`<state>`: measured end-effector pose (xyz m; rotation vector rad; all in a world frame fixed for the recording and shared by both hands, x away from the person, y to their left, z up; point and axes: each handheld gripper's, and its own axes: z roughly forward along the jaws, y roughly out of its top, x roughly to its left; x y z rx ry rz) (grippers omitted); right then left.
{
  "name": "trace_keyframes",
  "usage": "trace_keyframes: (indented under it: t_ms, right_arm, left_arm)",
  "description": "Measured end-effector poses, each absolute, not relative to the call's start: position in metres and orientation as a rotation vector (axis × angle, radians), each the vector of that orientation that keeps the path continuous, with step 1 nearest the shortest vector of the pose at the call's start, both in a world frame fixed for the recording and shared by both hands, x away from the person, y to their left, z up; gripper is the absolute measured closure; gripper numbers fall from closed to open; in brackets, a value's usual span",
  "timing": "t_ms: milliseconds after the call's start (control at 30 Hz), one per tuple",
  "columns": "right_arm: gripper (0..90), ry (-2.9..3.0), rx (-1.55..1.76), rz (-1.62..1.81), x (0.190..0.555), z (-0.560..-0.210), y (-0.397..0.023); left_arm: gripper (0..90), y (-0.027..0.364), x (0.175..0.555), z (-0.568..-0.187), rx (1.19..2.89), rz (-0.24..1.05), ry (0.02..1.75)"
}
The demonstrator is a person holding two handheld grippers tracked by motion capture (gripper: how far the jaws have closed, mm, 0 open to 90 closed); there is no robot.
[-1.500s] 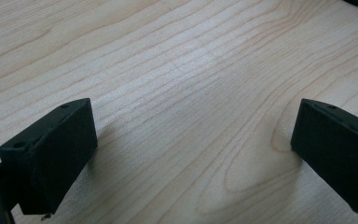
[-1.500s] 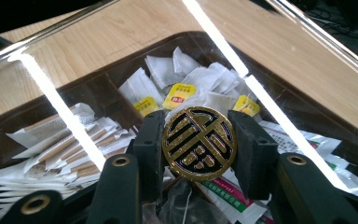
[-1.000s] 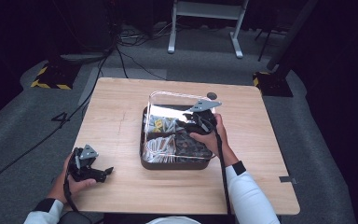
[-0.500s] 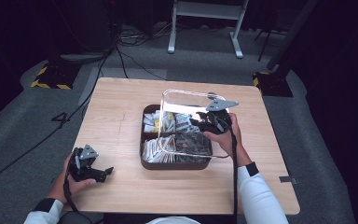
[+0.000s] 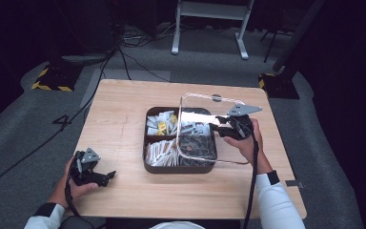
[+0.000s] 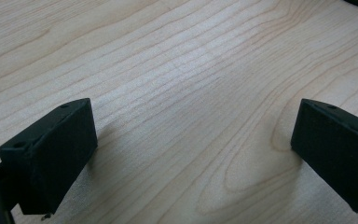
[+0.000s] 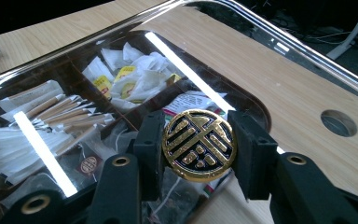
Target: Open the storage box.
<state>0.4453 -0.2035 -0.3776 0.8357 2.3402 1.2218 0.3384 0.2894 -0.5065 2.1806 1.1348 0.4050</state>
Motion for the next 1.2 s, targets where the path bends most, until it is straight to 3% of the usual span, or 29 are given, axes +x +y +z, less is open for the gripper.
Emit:
trace_keyframes:
  t_ms: [1200]
  right_arm:
    - [58.9,2.253,1.006,1.128,0.431,-0.388,-0.304]
  left_arm:
    - [0.5,0.289,0.338,-0.507,2.179,0.403,1.136]
